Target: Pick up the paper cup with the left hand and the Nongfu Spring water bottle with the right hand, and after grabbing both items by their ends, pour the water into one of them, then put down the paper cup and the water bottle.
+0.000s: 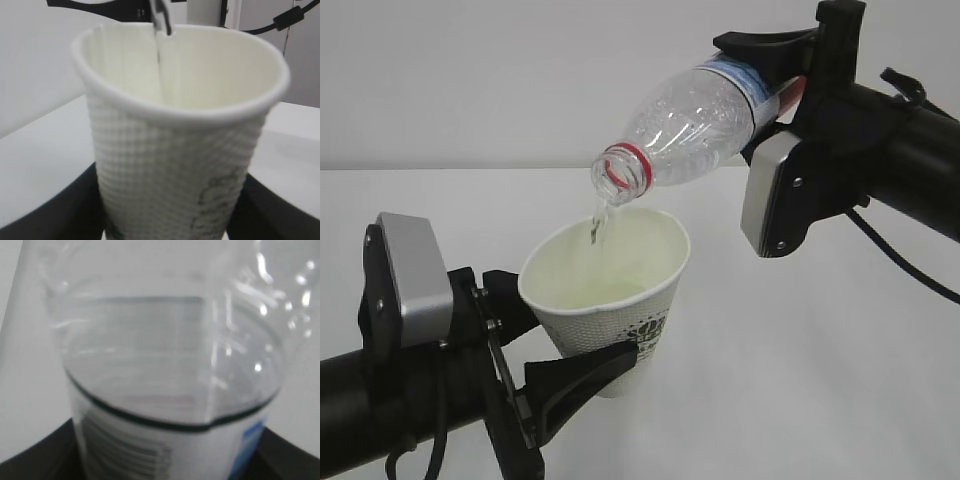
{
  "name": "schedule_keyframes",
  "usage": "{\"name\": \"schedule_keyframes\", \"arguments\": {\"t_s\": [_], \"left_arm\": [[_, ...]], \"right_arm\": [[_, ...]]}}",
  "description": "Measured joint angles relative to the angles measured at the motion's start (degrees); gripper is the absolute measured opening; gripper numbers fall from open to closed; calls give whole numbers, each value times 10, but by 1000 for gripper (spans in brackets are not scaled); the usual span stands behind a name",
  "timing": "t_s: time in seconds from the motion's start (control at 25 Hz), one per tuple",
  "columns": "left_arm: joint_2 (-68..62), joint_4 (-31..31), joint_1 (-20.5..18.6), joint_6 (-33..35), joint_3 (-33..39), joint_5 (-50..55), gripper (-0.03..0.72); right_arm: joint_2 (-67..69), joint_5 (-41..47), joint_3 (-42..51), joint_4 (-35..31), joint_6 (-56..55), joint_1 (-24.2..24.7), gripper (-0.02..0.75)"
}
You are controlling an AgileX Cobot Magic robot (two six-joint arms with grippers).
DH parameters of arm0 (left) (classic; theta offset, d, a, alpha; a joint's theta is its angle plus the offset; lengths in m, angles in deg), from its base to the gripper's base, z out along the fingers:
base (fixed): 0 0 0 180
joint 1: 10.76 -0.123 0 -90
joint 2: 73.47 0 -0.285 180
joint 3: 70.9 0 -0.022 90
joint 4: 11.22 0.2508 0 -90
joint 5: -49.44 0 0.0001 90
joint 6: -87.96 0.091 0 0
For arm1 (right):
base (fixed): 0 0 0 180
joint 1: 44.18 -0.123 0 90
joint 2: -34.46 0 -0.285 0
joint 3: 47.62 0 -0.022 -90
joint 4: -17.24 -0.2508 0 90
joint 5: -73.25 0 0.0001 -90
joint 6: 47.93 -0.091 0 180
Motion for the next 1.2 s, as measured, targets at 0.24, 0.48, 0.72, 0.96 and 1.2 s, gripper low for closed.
{"name": "schedule_keyframes", "arguments": {"t_s": [0.24,0.48,0.72,0.96,1.2], "left_arm": [[0,0,0,0,0,0,475],[0,0,0,0,0,0,475],[0,0,0,0,0,0,475],[0,0,0,0,0,1,472],[0,0,0,0,0,1,471]], "right_arm": [[0,0,0,0,1,0,477],[0,0,0,0,1,0,477],[0,0,0,0,6,0,477],[0,0,0,0,7,0,477],[0,0,0,0,9,0,477]]}}
